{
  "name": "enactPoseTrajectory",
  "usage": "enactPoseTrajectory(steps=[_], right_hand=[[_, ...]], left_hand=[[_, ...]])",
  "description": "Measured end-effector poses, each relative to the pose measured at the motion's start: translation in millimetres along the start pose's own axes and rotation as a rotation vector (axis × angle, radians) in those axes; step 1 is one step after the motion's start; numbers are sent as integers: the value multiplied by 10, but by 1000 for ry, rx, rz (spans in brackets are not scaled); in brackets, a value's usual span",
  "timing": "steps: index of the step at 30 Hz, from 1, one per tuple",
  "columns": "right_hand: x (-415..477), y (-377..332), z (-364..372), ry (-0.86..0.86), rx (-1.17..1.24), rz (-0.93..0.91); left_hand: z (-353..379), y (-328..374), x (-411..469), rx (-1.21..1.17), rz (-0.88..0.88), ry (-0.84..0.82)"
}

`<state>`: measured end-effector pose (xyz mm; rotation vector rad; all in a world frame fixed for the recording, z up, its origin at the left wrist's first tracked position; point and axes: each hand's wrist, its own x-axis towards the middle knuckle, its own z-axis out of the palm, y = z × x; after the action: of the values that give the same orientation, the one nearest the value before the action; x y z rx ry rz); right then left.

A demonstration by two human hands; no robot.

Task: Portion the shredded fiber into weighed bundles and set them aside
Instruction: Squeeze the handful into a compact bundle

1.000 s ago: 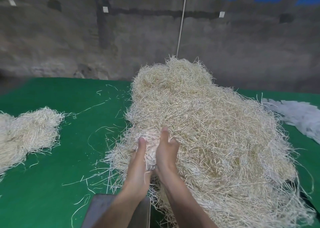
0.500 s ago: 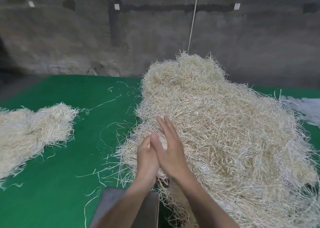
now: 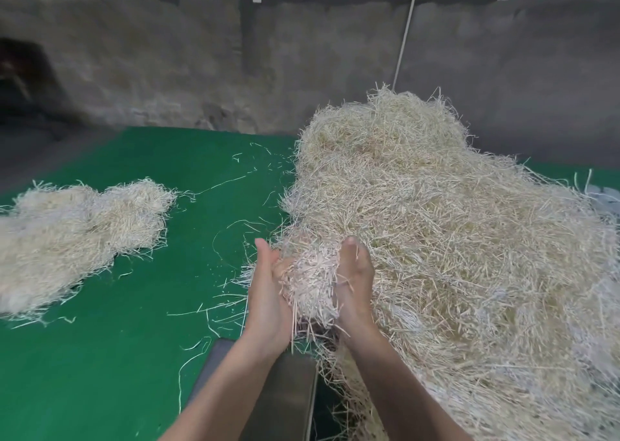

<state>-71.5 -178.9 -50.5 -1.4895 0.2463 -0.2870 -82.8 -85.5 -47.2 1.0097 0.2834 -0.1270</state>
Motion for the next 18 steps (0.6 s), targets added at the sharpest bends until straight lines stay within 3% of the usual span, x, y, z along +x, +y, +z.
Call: enactPoseTrajectory(steps=[3, 10, 13, 15, 18], right_hand=[[-31, 1, 96, -7, 23, 8], [-391, 293, 189, -61, -278, -235], [-199, 285, 194, 59, -302, -137], [-175, 301, 165, 92, -281, -188], [-324, 320, 426, 15, -336, -300]], left_hand=[[-113, -132, -174, -24, -120, -104], [-163, -130, 166, 174, 37, 308], [-58, -180, 103, 344, 77, 262], [-89, -129, 148, 453, 48, 202], [-262, 57, 323, 351, -67, 106]])
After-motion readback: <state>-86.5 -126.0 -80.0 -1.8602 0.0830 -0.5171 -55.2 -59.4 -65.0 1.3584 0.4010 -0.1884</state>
